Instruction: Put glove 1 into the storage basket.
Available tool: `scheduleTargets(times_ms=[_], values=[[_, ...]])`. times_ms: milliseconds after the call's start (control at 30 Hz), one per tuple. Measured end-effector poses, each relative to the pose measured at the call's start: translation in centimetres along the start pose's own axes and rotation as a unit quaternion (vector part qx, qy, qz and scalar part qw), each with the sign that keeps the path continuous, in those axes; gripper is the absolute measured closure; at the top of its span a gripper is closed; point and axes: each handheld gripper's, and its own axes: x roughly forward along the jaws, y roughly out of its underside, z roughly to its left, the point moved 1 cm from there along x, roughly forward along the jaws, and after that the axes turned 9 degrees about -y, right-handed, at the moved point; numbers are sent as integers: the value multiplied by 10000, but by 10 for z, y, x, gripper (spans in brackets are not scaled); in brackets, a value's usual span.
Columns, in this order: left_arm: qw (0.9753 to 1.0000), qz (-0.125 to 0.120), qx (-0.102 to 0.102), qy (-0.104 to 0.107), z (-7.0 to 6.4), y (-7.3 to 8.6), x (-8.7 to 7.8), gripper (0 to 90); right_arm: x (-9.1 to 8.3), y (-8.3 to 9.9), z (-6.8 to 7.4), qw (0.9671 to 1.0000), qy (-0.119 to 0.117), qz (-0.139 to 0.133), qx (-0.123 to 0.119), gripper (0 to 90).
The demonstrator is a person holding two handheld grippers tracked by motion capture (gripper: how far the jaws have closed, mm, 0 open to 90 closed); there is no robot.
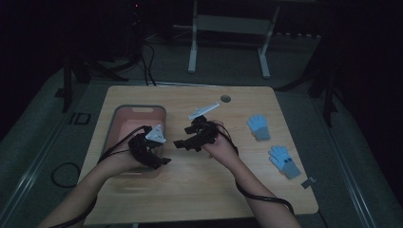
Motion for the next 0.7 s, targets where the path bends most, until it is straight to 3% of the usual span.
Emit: scheduleTargets(times_ms=[67, 233, 333, 400, 567, 700], values=[[10000, -19, 28, 71, -4, -3, 3, 304, -6, 5, -1, 10000, 19, -5, 3, 216], [9997, 96, 76, 191, -14, -7, 13, 156, -19, 19, -6, 9998, 155, -132, -5, 209], [9994, 128, 98, 317, -20, -8, 19, 113, -27, 29, -9, 9996, 229, -184, -40, 209], [9993, 94, 136, 341, -25, -8, 23, 59, -30, 34, -11, 9996, 247, -122, -73, 207], [9992, 122, 126, 349, -33, -11, 29, 29, -36, 48, -15, 9993, 322, -7, -201, 177], [9989, 90, 257, 392, -45, -14, 32, 29, -41, 59, -17, 9988, 441, 75, -218, 160]])
